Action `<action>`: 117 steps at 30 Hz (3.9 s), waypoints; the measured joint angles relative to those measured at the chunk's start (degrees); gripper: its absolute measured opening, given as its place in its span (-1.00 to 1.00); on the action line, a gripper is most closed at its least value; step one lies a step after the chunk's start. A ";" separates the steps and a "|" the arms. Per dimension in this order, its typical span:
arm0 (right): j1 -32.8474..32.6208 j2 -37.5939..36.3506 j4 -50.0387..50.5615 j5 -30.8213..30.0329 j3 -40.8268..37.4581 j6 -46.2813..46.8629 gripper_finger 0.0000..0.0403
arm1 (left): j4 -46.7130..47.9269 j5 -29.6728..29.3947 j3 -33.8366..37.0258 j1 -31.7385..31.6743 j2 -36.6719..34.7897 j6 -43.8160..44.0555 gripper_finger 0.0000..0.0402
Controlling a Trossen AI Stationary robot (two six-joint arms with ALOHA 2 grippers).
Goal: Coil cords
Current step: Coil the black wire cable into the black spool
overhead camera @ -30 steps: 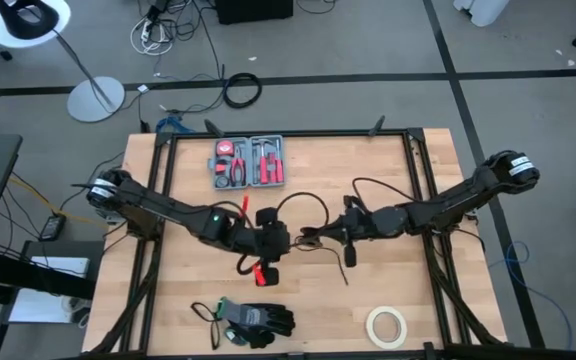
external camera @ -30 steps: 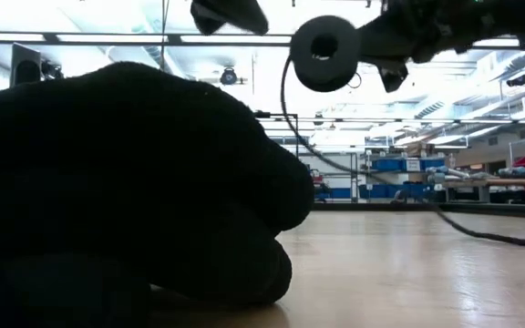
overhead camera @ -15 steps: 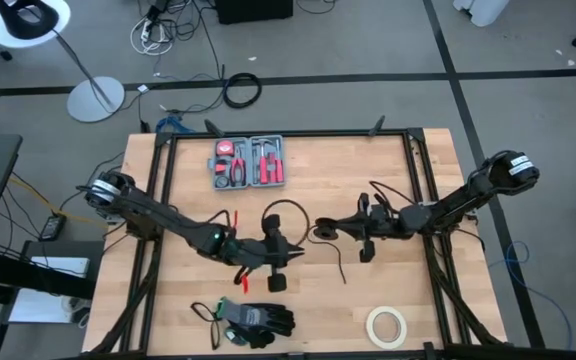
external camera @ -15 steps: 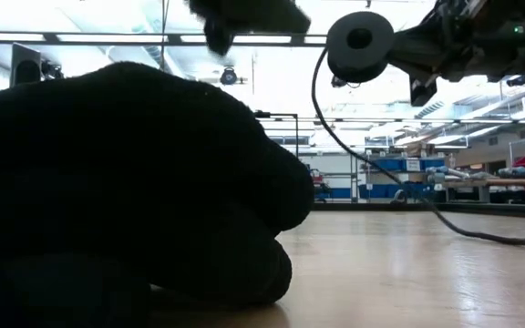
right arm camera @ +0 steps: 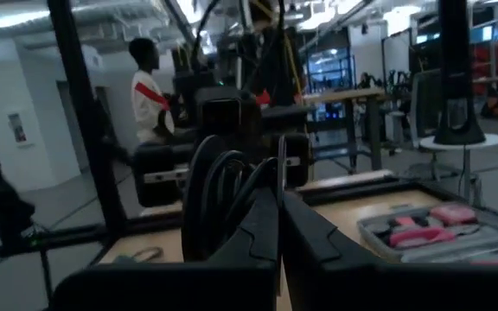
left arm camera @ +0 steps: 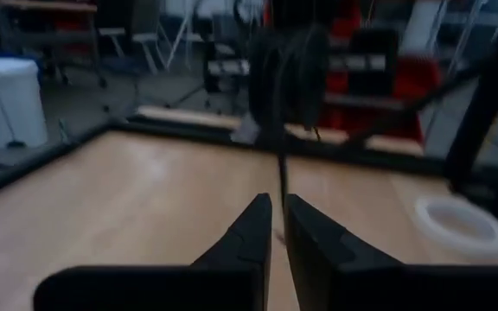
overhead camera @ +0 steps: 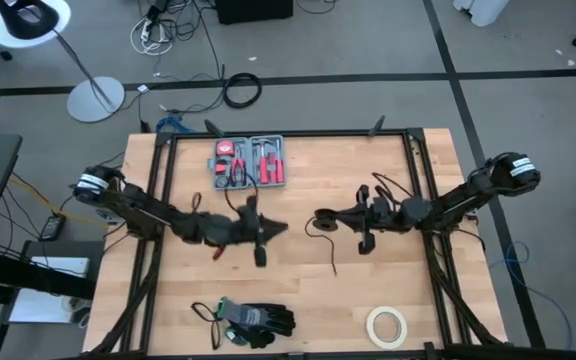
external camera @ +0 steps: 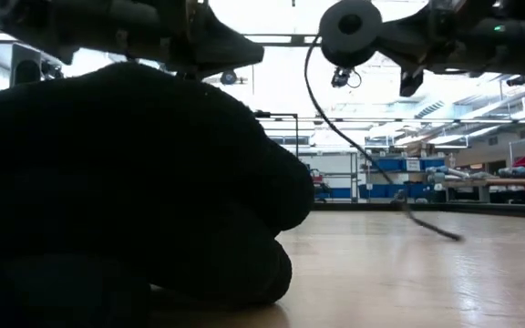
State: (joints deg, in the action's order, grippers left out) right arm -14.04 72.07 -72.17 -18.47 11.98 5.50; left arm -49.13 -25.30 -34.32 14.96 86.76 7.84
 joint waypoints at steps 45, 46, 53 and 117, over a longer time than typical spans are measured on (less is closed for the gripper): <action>7.67 0.02 15.32 11.03 13.54 -5.31 -1.00 | 20.38 13.64 -14.74 -7.80 -3.56 -0.11 -0.45; 7.67 0.02 15.31 10.98 13.54 -5.30 -0.99 | 20.05 13.34 -14.74 -7.80 -3.56 -0.11 -0.46; 7.69 0.02 15.31 10.92 13.54 -4.23 -0.95 | 19.49 13.24 -14.74 -7.78 -3.54 -0.16 -0.72; 7.75 8.33 31.44 11.32 14.26 1.64 -0.33 | 43.31 23.49 -29.05 -7.97 -4.77 -10.14 -1.00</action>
State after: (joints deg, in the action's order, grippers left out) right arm -6.28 80.40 -40.73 -7.15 26.24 7.15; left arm -5.82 -1.81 -63.37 6.98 82.00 -2.30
